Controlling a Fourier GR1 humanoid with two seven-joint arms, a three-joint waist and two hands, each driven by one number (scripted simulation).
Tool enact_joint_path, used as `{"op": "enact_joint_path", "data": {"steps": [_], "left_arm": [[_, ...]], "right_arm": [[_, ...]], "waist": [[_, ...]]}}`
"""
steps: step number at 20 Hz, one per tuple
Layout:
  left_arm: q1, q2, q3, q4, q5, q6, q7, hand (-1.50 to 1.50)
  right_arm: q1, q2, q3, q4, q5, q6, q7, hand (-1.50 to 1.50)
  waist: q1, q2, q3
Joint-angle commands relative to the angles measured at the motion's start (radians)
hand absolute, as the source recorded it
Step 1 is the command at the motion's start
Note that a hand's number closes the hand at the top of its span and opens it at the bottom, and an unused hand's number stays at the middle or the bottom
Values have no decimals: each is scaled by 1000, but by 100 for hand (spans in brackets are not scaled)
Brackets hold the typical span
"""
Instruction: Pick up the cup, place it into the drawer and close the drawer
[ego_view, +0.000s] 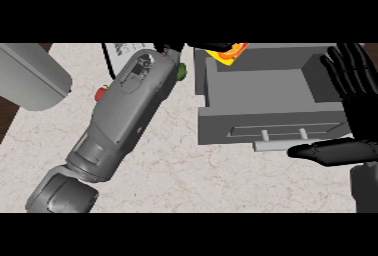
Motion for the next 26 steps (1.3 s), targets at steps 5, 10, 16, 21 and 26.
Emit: {"op": "enact_joint_path", "data": {"steps": [5,10,16,21,26], "left_arm": [[-119,-1,-153,232,97,131,59,150],[-102,-1,-228,312,108,21,98,150],[-58,-1,-345,320,120,-5,93,150],[-35,-1,-334,261,215,16,52,-150],[-17,-1,-294,209,322,-22,-25,-150]], "right_arm": [[-78,-28,-16,94,-29,47,-49,-150],[-91,-31,-12,65,-49,56,-23,-150],[-77,14,46,81,1,46,-76,-150],[-114,14,61,81,-68,97,-51,-150],[-144,37,174,76,-153,229,-30,150]], "waist": [[-67,20,2],[-105,33,2],[-130,39,2],[-170,43,1],[-176,50,-1]]}}
